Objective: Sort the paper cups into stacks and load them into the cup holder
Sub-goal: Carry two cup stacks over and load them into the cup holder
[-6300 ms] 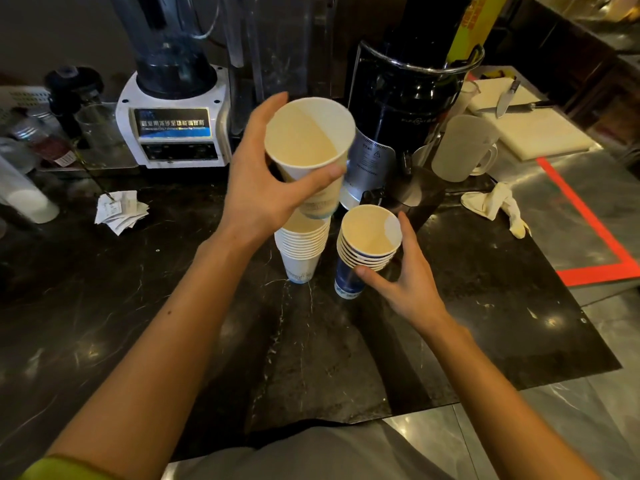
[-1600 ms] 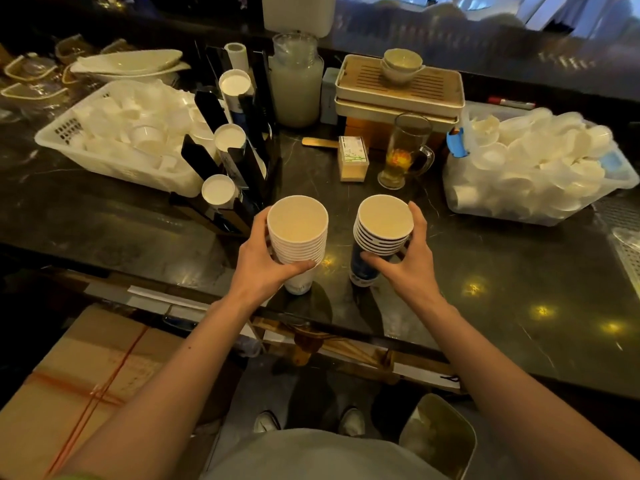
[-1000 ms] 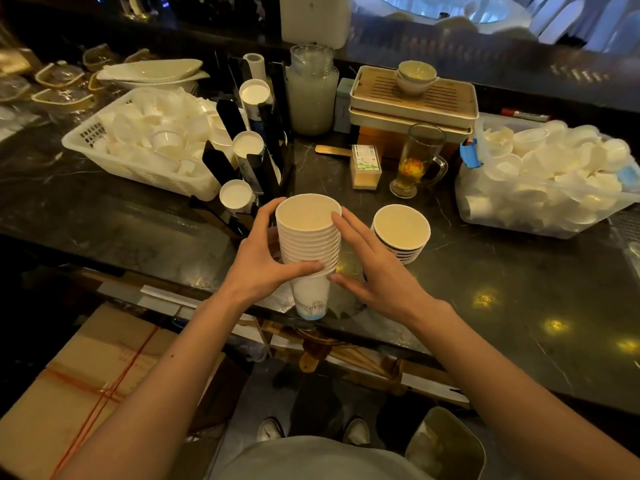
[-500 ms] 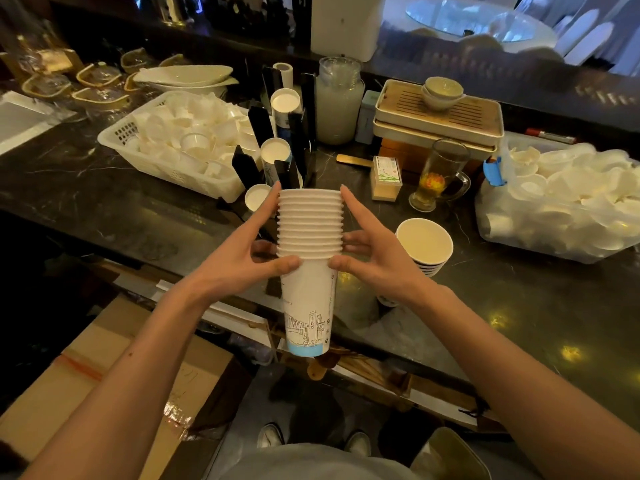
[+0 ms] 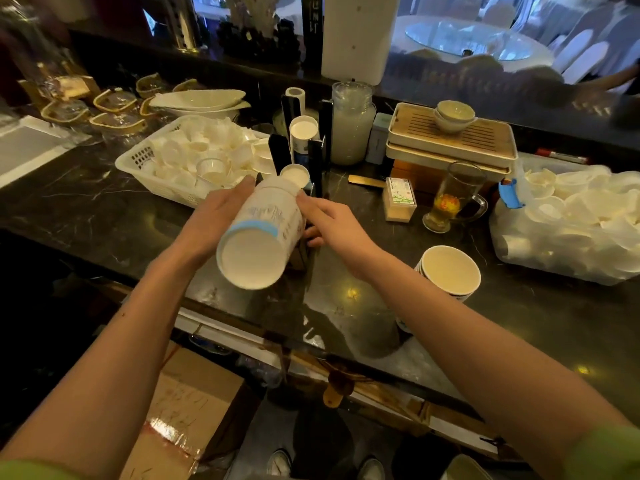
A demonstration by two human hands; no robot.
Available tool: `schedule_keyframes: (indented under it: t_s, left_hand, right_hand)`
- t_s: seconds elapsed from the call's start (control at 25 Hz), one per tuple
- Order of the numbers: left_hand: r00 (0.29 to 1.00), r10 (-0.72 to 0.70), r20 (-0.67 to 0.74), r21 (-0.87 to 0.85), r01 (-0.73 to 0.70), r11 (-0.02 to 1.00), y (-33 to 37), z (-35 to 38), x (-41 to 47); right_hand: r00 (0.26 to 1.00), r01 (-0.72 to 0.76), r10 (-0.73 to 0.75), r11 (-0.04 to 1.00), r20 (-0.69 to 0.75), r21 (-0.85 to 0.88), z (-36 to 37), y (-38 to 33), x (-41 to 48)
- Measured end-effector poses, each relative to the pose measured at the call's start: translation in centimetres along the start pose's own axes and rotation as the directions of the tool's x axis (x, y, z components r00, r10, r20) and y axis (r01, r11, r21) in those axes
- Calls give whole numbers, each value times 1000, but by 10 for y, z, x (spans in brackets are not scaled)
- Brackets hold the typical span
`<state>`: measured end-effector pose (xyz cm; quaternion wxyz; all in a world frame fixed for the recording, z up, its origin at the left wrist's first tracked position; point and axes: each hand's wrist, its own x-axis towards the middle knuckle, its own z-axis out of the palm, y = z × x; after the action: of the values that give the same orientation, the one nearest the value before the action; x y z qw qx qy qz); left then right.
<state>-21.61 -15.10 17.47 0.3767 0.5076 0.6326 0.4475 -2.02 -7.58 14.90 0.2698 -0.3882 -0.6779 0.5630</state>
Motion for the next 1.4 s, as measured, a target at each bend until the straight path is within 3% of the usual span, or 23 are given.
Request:
schedule_keyframes:
  t_s: [0.12, 0.16, 0.28, 0.52, 0.76, 1.0, 1.24, 1.32, 1.4]
  left_hand:
    - [997, -60, 45, 258, 47, 965, -11, -10, 15]
    - [997, -47, 54, 257, 32, 966, -11, -11, 18]
    - [983, -110, 145, 84, 99, 992, -4, -5, 27]
    - [939, -286, 191, 99, 272, 957, -35, 10, 65]
    - [833, -434, 342, -128, 499, 857, -61, 9, 79]
    - [776, -589, 226, -239, 630, 739, -80, 15, 82]
    - [861, -487, 149, -316, 508, 801, -71, 14, 60]
    - [910, -410, 66, -286, 411, 865, -58, 13, 44]
    - [954, -271, -128, -186, 246, 951, -43, 16, 24]
  right_hand:
    - [983, -173, 171, 984, -63, -35, 12, 6, 18]
    - [973, -225, 224, 974, -64, -20, 14, 9, 23]
    - [941, -335, 336, 942, -41, 17, 15, 17, 38]
    - [852, -524, 524, 851, -11, -12, 18, 33, 57]
    - [828, -558, 558, 829, -53, 21, 25, 51, 63]
    - [796, -593, 597, 802, -98, 67, 32, 63, 61]
    - [837, -531, 537, 843, -101, 84, 32, 59, 39]
    - [904, -409, 417, 908, -92, 93, 24, 46, 21]
    - [969, -217, 216, 976, -116, 4, 10, 30, -3]
